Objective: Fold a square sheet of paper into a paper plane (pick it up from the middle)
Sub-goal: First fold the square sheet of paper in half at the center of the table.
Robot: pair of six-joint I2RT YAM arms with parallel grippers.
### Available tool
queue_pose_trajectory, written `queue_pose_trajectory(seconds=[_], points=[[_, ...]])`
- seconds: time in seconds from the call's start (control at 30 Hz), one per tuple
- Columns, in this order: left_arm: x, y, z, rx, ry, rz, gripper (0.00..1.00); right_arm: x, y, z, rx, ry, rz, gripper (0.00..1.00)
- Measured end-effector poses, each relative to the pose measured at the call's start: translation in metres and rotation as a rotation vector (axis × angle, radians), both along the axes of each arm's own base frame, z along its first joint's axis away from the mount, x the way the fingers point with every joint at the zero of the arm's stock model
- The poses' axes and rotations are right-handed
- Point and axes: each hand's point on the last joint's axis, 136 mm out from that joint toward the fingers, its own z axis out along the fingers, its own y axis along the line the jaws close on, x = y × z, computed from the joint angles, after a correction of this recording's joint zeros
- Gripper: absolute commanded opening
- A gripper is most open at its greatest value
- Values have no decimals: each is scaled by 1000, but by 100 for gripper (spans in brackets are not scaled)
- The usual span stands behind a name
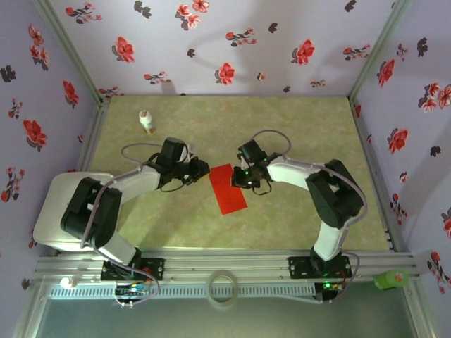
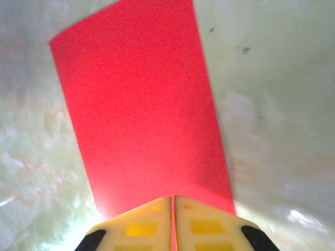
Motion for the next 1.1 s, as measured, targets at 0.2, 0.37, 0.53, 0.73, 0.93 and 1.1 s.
queue_pose_trajectory(seconds=[0.2, 0.37, 0.53, 0.73, 0.93, 1.1], points=[[24, -20, -1, -15, -8, -47, 18, -5, -26, 19, 79, -29, -177, 15], [29, -25, -32, 11, 52, -65, 17, -18, -37, -1, 84, 41, -254, 21], [31, -24, -50, 32, 92, -62, 17, -25, -37, -5, 105, 84, -281, 26], [36, -18, -58, 40, 107, -47, 17, -29, -33, -5, 127, 105, -282, 31], [36, -12, -75, 40, 135, -38, 17, -43, -40, -18, 106, 149, -290, 38], [35, -12, -75, 17, 121, -45, 17, -55, -42, -14, 122, 160, -287, 40]])
